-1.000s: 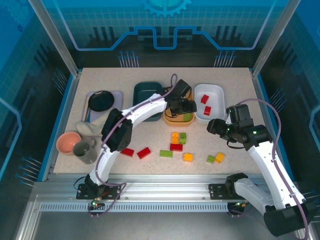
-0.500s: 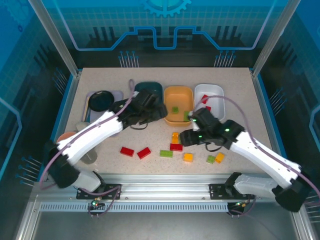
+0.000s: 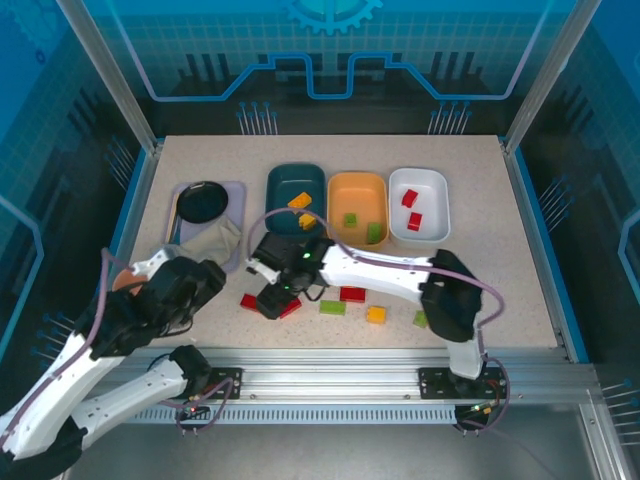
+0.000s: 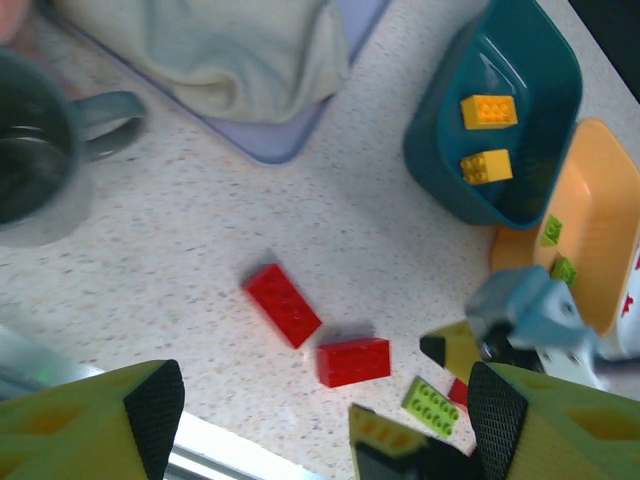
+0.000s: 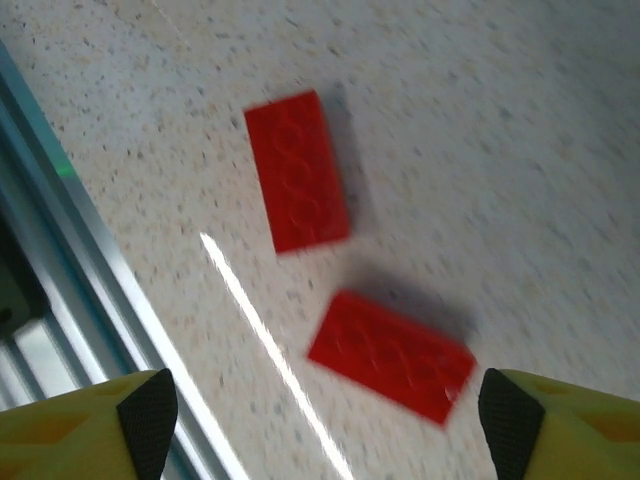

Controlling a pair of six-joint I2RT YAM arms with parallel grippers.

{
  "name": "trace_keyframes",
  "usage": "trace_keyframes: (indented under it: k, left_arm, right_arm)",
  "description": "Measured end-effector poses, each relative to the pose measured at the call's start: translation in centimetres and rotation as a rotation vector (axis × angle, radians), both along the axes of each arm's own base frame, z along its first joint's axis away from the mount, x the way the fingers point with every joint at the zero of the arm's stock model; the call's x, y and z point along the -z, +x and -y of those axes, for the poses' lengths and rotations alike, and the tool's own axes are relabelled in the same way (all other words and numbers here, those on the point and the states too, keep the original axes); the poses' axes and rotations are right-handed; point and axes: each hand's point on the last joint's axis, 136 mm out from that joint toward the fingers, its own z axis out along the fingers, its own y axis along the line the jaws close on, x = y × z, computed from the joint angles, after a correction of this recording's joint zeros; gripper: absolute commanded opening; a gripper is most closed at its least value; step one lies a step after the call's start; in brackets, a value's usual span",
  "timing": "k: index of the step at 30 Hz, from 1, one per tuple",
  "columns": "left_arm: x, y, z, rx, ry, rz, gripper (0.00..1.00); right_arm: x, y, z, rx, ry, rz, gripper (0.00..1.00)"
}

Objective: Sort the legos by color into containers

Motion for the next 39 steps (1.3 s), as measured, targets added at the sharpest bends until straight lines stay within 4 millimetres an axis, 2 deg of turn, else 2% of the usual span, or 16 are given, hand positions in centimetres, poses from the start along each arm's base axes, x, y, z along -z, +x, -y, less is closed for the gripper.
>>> trace_keyframes:
  k: [3,6,14,16,18,23,25,29,32,35,38,39]
  left_arm:
    - [0.3,-1.1,-1.2,-0.025,0.004,-0.008,0.78]
    - [0.5,-1.6,-1.8,-0.041,0.009,-0.015,0.79]
    - [0.8,-2.0,-2.1,-0.043,0.021,-0.030,0.79]
    - [0.8,-2.0,-2.1,-0.043,0.021,-0.030,0.79]
    - [0.8,-2.0,-2.1,-0.041,0.022,-0.030,0.79]
    - [0.8,-2.0,-2.1,-0.034,0.026,-0.030,0.78]
    - [0.7,-1.9,-2.0,-0.021,0.034,-0.026,0.78]
    - [0.2,-1.3,-1.2,0.022,0.023,0.003,0.79]
    - [-0.2,-0.5,0.2,0.078,-0.006,0.037,0.79]
    - [-0.5,0.6,2.2,0.146,-0.036,0.058,0.80]
    - [-0.3,2.2,5.1,0.221,-0.066,0.058,0.81]
    - [-0.1,2.8,6.3,0.251,-0.077,0.051,0.81]
  right_arm:
    - [1.8,0.4,-2.2,-0.026,-0.030,-0.002,0.89]
    - [3.4,0.9,-3.3,-0.039,-0.063,-0.011,0.90]
    - [7.0,1.6,-4.5,-0.059,-0.137,-0.031,0.76]
    - [7.9,1.8,-4.5,-0.058,-0.160,-0.025,0.69]
    - [8.0,2.1,-4.5,-0.048,-0.175,-0.009,0.61]
    - [8.2,2.8,-4.6,-0.027,-0.187,0.019,0.34]
    - [8.1,3.0,-4.6,-0.015,-0.188,0.023,0.29]
    - [7.9,3.3,-4.5,0.008,-0.184,0.030,0.26]
    - [7.0,3.7,-3.2,0.045,-0.184,0.033,0.25]
    - [4.1,5.7,-0.3,0.136,-0.154,0.042,0.25]
    - [-0.4,9.6,4.8,0.300,-0.090,0.060,0.24]
    - [-2.0,11.3,7.3,0.376,-0.065,0.071,0.24]
